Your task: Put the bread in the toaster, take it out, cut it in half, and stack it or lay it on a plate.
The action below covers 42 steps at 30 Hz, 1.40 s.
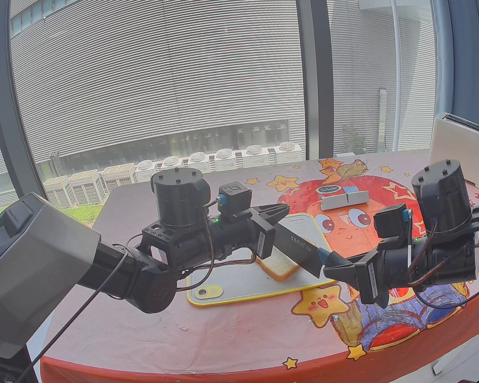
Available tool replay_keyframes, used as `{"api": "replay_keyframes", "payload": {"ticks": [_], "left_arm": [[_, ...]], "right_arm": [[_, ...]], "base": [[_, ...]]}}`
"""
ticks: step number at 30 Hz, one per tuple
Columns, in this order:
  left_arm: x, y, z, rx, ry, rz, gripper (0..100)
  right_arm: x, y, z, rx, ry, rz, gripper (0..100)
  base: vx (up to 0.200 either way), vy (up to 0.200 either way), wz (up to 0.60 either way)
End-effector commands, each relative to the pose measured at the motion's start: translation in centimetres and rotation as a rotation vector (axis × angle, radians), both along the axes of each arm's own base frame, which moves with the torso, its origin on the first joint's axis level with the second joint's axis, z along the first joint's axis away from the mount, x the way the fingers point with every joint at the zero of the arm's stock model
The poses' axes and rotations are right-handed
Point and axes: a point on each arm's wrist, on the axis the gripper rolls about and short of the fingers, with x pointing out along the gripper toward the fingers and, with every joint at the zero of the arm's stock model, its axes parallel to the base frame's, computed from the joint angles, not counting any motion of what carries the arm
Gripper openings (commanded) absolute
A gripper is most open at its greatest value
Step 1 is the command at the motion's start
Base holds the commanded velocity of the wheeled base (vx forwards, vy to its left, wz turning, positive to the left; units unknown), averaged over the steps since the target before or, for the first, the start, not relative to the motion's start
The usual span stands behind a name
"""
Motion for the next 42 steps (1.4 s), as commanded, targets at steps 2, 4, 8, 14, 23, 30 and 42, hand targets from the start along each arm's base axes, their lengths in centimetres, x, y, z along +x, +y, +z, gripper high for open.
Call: {"api": "replay_keyframes", "payload": {"ticks": [2, 4, 8, 14, 23, 30, 42], "left_arm": [[-0.2, 0.0, -0.3, 0.010, 0.005, -0.002, 0], [-0.2, -0.1, -0.3, 0.009, 0.006, -0.005, 0], [-0.3, -0.4, -0.7, 0.014, 0.013, -0.013, 0], [-0.2, -0.5, -1.2, 0.019, 0.017, -0.012, 0], [-0.1, -0.5, -2.3, 0.034, 0.039, -0.006, 0], [0.0, -0.6, -2.8, 0.038, 0.044, -0.006, 0], [0.0, -0.6, -3.1, 0.042, 0.050, -0.006, 0]], "right_arm": [[0.0, 0.0, -0.1, -0.002, 0.003, 0.000, 0], [0.0, 0.0, -0.1, -0.002, 0.003, 0.000, 0], [0.0, 0.0, -0.1, -0.001, 0.003, -0.001, 0], [0.0, 0.0, -0.1, -0.003, 0.006, -0.001, 0], [0.1, 0.0, -0.6, -0.014, 0.021, -0.003, 0], [0.1, 0.0, -0.9, -0.022, 0.030, -0.003, 0], [0.1, 0.0, -1.1, -0.026, 0.036, -0.003, 0]], "base": [[0.000, 0.000, 0.00], [0.000, 0.000, 0.00], [0.000, 0.000, 0.00], [0.000, 0.000, 0.00], [0.000, 0.000, 0.00], [0.000, 0.000, 0.00], [0.000, 0.000, 0.00]]}}
